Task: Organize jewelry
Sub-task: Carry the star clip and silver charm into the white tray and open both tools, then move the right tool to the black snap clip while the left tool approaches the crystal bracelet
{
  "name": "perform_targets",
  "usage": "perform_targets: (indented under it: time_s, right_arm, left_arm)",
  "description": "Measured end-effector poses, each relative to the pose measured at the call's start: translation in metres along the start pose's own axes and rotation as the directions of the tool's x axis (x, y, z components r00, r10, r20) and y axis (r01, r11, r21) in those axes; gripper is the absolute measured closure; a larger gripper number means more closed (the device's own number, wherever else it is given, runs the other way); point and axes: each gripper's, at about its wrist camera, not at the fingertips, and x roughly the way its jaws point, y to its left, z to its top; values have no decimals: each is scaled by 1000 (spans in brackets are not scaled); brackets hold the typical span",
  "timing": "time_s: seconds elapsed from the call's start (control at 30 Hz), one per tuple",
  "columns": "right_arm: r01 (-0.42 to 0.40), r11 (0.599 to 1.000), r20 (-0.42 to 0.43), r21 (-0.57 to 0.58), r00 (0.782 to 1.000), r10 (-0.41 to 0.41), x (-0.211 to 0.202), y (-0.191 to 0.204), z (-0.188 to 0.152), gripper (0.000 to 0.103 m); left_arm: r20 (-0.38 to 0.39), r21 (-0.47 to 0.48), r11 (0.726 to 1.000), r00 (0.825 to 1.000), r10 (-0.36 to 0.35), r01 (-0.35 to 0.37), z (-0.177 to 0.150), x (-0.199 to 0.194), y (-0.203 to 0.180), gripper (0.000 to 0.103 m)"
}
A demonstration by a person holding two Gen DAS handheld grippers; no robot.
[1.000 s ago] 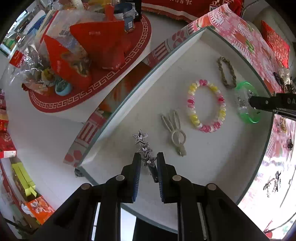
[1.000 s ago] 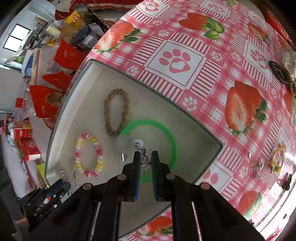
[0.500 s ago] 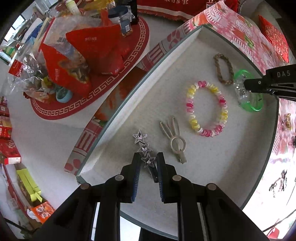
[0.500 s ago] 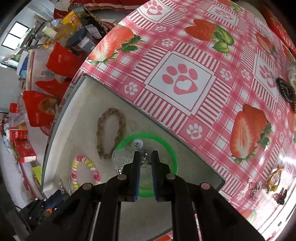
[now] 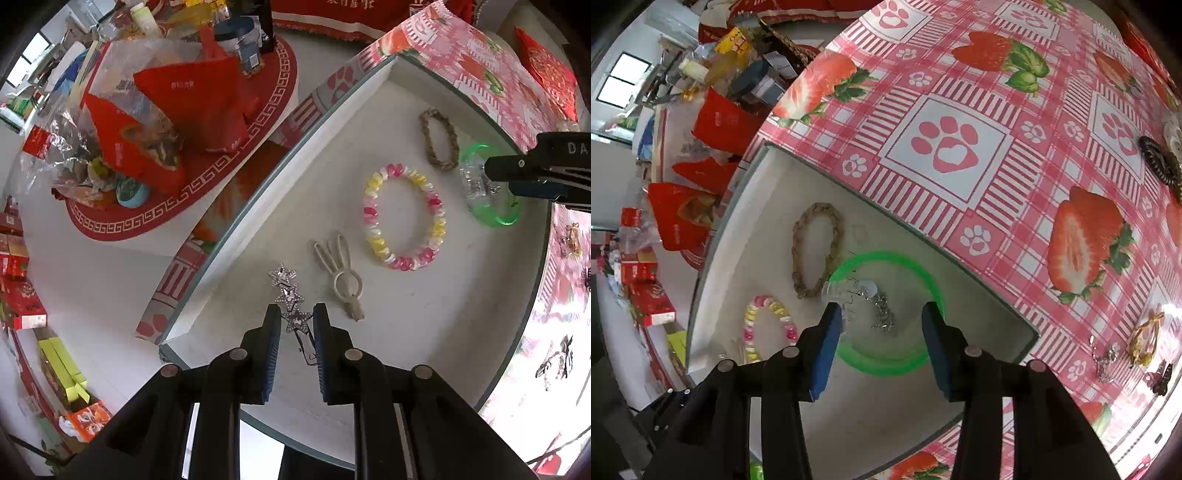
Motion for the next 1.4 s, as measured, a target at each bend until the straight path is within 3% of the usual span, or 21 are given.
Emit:
perform_targets:
  time_s: [0.03,0.1,0.13,0.3,0.5,0.57,0.6,0.9,1.03,1.4]
  right_arm:
    - [-9,1000,7,5,1000,9,-4,-1,-1,54]
    - [-21,1000,15,11,1000,21,-11,-2,-3,53]
    - [-27,1000,19,12,999,27,-15,-3,-5,53]
    - [-41,999,34,18,999,41,-32,-11,-21,52]
    - [-67,995,52,68,997,63,-52,-31,-48,38]
    - [-78,993,62,88,995,72,-59,-39,-56,20]
    - [-81,992,70,98,995,74,-62,-43,-61,18]
    - [-72,972,135,224,990,42,-91,-89,-114,15]
    - [-87,952,85,294,994,65,-93,-116,-147,15]
    - [22,896,42,443,998,-46,-111,-194,-232,15]
  left_arm:
    - [4,3,1000,1000,-3,3,0,-1,-1,33]
    - [41,-3,1000,999,-9,9,-1,-11,-3,4]
    - [71,2,1000,997,-8,8,-1,-17,-4,4]
    - [73,37,999,997,-16,13,2,-27,-14,4]
    - [102,44,998,994,-42,38,4,-45,-21,0]
    - [100,61,997,994,-44,38,3,-50,-27,0]
    - [96,79,996,994,-46,39,3,-52,-32,0]
    - [108,239,971,993,-52,25,-4,-74,-85,0]
    - [103,303,952,992,-77,42,-8,-82,-114,0]
    - [74,475,878,991,-112,64,-24,-94,-191,0]
